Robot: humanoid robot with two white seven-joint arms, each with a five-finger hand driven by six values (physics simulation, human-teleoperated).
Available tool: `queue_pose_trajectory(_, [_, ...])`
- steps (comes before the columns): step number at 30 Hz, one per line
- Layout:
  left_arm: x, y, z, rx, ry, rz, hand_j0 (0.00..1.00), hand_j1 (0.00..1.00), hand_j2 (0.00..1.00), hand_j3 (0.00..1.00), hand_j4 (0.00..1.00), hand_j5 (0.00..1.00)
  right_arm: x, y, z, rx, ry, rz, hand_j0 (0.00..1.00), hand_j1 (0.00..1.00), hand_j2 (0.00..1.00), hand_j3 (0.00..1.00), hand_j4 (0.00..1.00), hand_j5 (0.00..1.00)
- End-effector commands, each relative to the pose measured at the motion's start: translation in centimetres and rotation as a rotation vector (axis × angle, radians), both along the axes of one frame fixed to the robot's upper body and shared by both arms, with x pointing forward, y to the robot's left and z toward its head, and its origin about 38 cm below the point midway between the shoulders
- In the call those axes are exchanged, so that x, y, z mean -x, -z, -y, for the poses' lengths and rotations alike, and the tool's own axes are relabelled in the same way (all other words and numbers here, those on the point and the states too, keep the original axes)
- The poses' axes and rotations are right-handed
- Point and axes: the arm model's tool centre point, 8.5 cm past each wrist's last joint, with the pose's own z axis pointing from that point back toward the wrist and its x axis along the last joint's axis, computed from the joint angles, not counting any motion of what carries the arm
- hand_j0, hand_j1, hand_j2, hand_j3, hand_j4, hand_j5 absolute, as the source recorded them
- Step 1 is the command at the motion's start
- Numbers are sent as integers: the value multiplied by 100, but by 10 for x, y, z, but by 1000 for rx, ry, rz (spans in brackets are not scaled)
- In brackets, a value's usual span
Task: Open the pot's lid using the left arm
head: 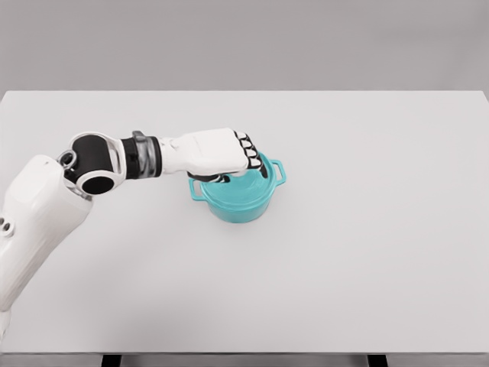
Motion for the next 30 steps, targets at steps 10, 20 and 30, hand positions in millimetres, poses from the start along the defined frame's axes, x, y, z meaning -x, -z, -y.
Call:
queue_pose_trajectory(10, [-6, 6, -7, -11, -26, -21, 73, 73, 73, 73, 73, 73, 0, 0, 0, 0, 1, 1, 100, 100, 100, 100, 100, 100])
queue_pose_trajectory(20, [-7, 9, -5, -5, -28, -32, 59, 59, 59, 59, 59, 59, 0, 0, 0, 0, 1, 1, 100, 100, 100, 100, 100, 100])
queue_pose_trajectory(30, [-12, -3, -11, 25, -48, -16, 52, 52, 52, 52, 52, 52, 0, 0, 0, 0, 1, 1, 100, 100, 100, 100, 100, 100])
